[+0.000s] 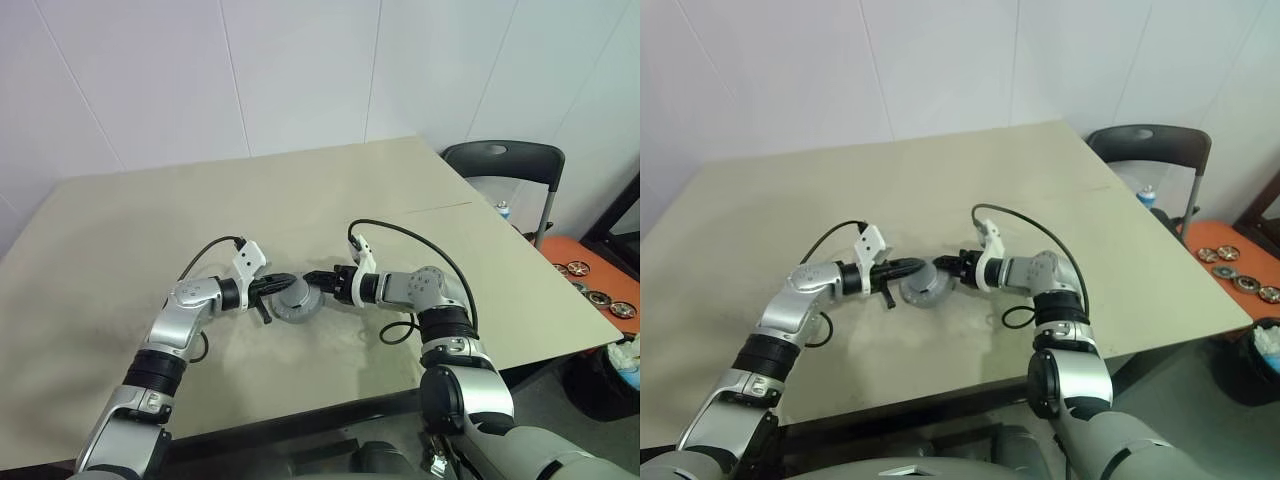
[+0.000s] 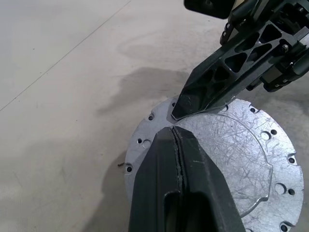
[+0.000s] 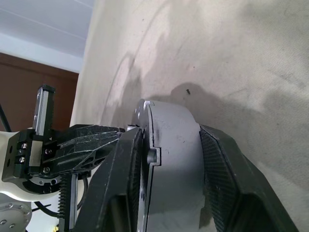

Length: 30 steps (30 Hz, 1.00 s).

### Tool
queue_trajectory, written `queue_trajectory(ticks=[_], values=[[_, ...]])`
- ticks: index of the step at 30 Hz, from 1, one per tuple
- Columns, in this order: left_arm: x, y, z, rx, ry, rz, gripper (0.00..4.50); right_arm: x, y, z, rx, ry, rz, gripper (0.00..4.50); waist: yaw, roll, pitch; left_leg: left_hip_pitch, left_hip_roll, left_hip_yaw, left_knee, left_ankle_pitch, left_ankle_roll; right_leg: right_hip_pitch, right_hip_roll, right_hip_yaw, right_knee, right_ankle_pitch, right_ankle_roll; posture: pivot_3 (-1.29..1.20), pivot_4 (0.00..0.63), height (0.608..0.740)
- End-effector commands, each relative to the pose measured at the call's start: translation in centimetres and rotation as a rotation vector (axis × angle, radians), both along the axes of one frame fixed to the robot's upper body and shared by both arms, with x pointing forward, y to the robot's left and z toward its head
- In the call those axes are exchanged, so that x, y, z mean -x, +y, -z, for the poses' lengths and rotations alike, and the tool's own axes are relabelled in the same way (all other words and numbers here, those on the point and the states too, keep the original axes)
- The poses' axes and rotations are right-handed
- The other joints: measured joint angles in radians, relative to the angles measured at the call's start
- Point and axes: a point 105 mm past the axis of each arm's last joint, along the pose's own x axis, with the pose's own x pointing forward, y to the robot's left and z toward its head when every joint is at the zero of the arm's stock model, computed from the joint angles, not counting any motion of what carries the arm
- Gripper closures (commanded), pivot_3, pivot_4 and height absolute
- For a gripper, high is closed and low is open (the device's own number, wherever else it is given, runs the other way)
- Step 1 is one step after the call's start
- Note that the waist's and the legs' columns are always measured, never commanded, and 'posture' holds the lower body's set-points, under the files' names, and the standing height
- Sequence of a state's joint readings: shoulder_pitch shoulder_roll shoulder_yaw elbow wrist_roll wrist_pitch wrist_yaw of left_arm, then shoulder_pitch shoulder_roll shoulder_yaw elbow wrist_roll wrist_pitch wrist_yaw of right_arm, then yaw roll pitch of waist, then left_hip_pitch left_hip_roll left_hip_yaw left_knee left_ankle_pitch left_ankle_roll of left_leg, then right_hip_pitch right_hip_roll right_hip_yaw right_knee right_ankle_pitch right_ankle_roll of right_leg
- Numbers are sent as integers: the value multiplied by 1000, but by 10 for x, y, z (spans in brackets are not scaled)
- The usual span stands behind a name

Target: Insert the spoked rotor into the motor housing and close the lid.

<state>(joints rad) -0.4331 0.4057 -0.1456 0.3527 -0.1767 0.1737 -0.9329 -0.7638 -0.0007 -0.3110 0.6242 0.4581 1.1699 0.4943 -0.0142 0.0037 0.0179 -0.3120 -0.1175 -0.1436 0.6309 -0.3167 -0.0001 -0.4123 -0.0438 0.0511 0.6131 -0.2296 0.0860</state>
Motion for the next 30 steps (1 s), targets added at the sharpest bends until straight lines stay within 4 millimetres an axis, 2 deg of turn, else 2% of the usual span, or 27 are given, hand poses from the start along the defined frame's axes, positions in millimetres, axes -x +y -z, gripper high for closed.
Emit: queue_trajectory(ticks=[1,2,5,7,9,12,15,19,24,27,30], values=[[5,0,27,-56,71,-18,4500,0,16,-13,-19,-37,-58,2845,0,0,0,0,0,0,0,0,0,0,0,0,0,0,0,0,0,740],[5,0,26,-53,67,-20,4500,0,16,-13,-19,-37,-57,2845,0,0,0,0,0,0,0,0,0,0,0,0,0,0,0,0,0,740],[-30,22,-5,82,-38,-259,4500,-8,14,-21,-88,-42,-11,2845,-1,-1,1,0,0,0,0,0,0,0,0,0,0,0,0,0,0,740],[-36,32,-14,149,-44,-328,4500,-12,14,-34,-170,-62,7,2845,-5,-2,1,-3,0,0,1,0,0,-4,0,0,1,0,0,0,0,740],[-36,35,-15,167,-41,-345,4500,-13,13,-38,-193,-68,16,3214,-6,-3,2,-14,0,0,2,1,-2,-16,0,0,4,1,-1,0,0,740],[-34,41,-10,156,-31,-358,4500,-12,15,-38,-182,-87,-2,3221,-6,-3,1,-27,0,0,3,5,-9,-29,0,0,6,3,-3,0,0,740],[-32,42,-10,172,-18,-366,4500,-12,17,-46,-226,-101,1,3221,-7,-3,1,-29,-1,1,3,5,-8,-31,-1,0,4,3,-4,0,0,740],[-31,49,-18,370,78,-435,4500,-32,0,-61,-300,-152,133,3221,-6,-3,2,-29,-1,2,2,5,-8,-31,-2,0,4,3,-4,0,0,740],[-12,44,-23,647,290,-401,4500,-47,-13,-79,-380,-218,251,3221,-7,-4,2,-29,-1,2,3,5,-7,-31,-2,0,4,3,-4,0,0,740],[-7,44,-28,806,393,-420,3897,-50,-16,-82,-420,-227,294,3221,-9,-4,2,-29,-1,2,3,5,-7,-30,-2,0,4,3,-4,0,0,740],[-5,32,-35,1001,513,-396,2917,-49,-14,-83,-432,-230,297,3221,-11,-4,2,-29,-1,2,5,5,-7,-30,-1,0,6,3,-4,0,0,740]])
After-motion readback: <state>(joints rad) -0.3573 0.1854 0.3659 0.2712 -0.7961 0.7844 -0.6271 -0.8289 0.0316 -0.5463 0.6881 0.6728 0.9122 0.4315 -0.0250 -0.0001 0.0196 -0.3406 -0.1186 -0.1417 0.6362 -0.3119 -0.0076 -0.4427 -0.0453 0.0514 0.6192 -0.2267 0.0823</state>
